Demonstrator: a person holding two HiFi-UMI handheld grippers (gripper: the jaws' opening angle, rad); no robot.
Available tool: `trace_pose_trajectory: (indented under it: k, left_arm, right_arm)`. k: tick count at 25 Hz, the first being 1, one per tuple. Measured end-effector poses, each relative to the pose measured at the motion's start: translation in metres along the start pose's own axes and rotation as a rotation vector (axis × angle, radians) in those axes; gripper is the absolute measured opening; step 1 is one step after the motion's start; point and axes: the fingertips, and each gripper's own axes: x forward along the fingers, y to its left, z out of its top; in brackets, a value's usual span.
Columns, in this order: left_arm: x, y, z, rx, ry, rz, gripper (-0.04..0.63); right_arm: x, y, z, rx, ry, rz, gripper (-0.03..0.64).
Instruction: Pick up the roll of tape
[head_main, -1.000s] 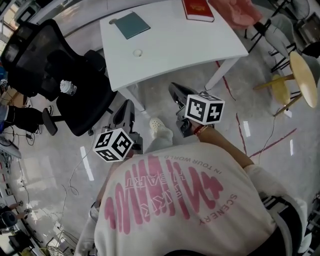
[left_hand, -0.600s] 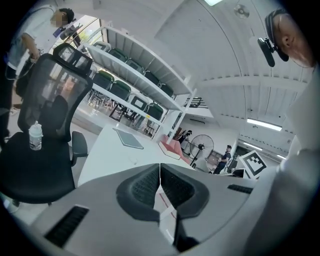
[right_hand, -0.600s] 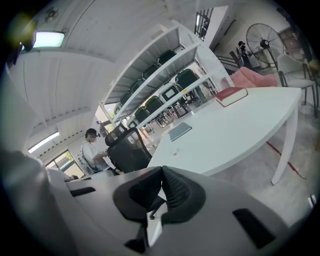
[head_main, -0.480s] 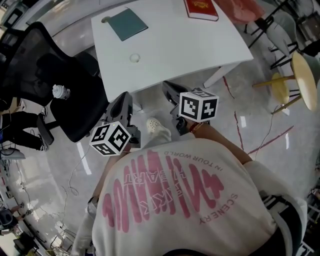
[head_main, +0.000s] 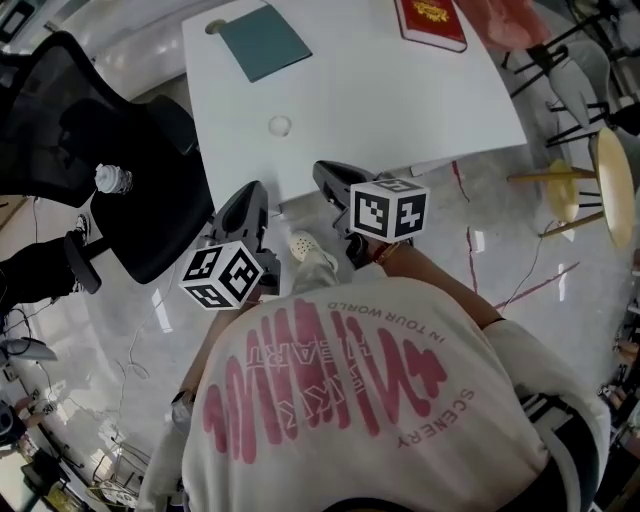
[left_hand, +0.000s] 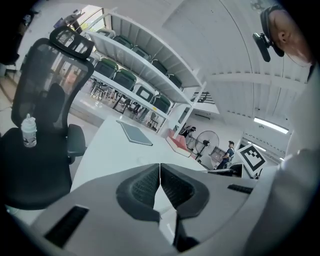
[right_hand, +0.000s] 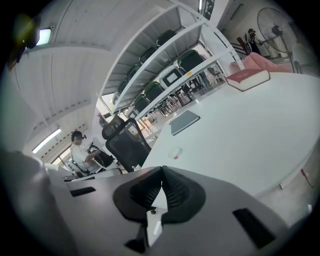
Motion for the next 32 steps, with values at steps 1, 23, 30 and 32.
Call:
trace_pose_trajectory:
  k: [1,23,30,32]
  left_arm:
    - [0.006,0.007,0.000,0.006,0.009,0.010,0.025]
    - [0.049,0.085,0.021,-0.018,0.037,0.118,0.025]
    - [0.047,0.112,0.037,-0.042,0.011,0.153,0.025]
    - [0.047,0.116,0.040,-0.048,0.004,0.155,0.025]
  right_arm:
    - [0.008,-0.003,0.002,-0.002,0.007,0.007,0.015]
    - [0.127,-0.010,0.045,-0.296,0.237,0.045,0.101]
    - [0.157,-0.010,0.035,-0.462,0.356,-0.015,0.154]
    - [0.163,-0.011,0.032,-0.514,0.387,-0.031,0.170]
